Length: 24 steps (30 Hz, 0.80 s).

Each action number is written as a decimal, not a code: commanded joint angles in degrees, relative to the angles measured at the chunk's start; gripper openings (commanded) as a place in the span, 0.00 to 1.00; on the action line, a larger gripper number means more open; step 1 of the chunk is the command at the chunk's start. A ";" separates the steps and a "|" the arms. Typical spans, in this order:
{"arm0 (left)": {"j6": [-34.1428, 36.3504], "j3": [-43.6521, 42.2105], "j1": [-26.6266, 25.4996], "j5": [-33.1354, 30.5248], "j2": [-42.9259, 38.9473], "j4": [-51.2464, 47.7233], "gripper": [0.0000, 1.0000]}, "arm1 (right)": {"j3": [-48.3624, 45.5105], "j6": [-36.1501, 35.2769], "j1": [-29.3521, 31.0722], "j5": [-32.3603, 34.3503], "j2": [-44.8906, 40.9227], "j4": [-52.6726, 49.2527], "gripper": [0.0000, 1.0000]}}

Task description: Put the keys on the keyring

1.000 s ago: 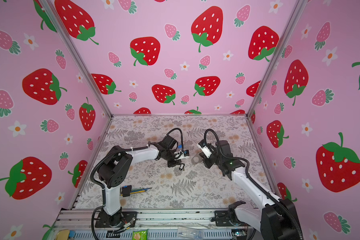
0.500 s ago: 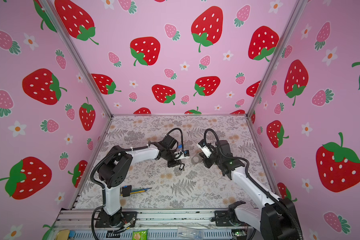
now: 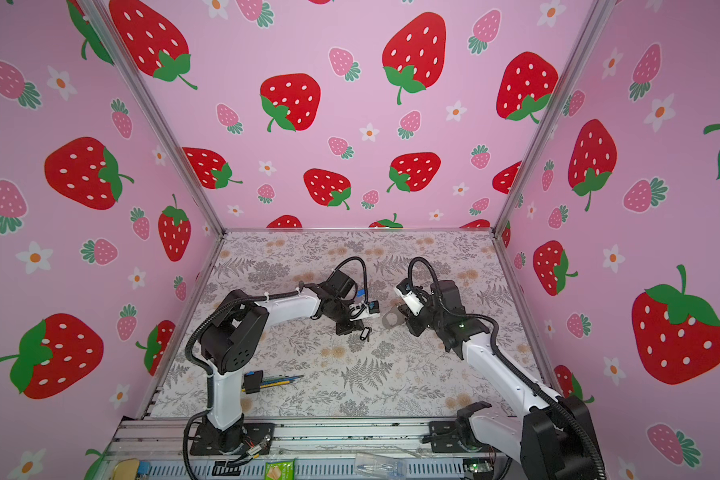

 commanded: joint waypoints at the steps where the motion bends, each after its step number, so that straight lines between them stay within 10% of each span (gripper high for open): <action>1: 0.82 1.62 -0.38 0.71 0.65 -1.05 0.14 | 0.61 -0.06 0.10 -0.08 0.61 -1.65 0.00; 24: 0.62 2.12 -1.18 1.95 0.74 -0.51 0.00 | 0.15 0.56 0.10 -0.43 0.77 -1.18 0.00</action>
